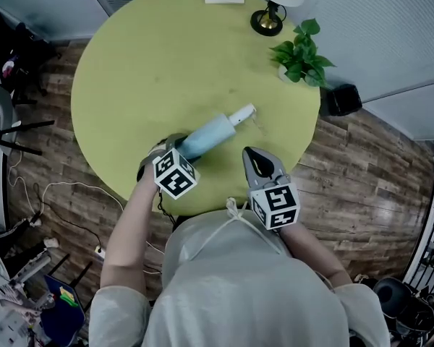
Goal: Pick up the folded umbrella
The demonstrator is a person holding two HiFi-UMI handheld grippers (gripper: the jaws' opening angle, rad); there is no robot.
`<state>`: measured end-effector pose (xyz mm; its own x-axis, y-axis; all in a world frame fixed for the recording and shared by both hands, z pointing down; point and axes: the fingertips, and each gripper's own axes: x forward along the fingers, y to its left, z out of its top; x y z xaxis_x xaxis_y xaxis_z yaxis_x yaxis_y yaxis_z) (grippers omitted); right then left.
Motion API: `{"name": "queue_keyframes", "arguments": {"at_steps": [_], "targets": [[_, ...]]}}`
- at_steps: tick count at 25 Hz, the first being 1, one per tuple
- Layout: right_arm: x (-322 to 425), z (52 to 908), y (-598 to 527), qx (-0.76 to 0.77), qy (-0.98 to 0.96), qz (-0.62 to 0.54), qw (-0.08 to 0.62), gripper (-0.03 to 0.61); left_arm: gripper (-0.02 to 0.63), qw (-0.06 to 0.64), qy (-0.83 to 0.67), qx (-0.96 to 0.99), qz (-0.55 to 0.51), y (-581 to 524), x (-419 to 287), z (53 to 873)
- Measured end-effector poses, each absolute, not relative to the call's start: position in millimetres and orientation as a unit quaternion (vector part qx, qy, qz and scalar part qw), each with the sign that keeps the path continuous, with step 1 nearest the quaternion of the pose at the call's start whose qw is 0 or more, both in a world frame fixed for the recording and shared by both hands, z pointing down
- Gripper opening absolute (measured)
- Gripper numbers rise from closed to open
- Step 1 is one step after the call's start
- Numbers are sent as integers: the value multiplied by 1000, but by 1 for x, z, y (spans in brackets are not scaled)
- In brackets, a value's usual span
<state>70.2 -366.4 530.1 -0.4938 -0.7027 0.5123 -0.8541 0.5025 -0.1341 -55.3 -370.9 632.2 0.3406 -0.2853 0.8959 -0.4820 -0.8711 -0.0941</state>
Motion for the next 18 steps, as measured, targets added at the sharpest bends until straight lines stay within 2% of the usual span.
{"name": "queue_keyframes", "arguments": {"at_steps": [5, 18], "targets": [[63, 509, -373, 461, -852, 171, 183, 0, 284, 84, -305, 832, 457, -394, -55, 574], [42, 454, -397, 455, -871, 119, 145, 0, 284, 60, -519, 828, 204, -421, -90, 425]]}}
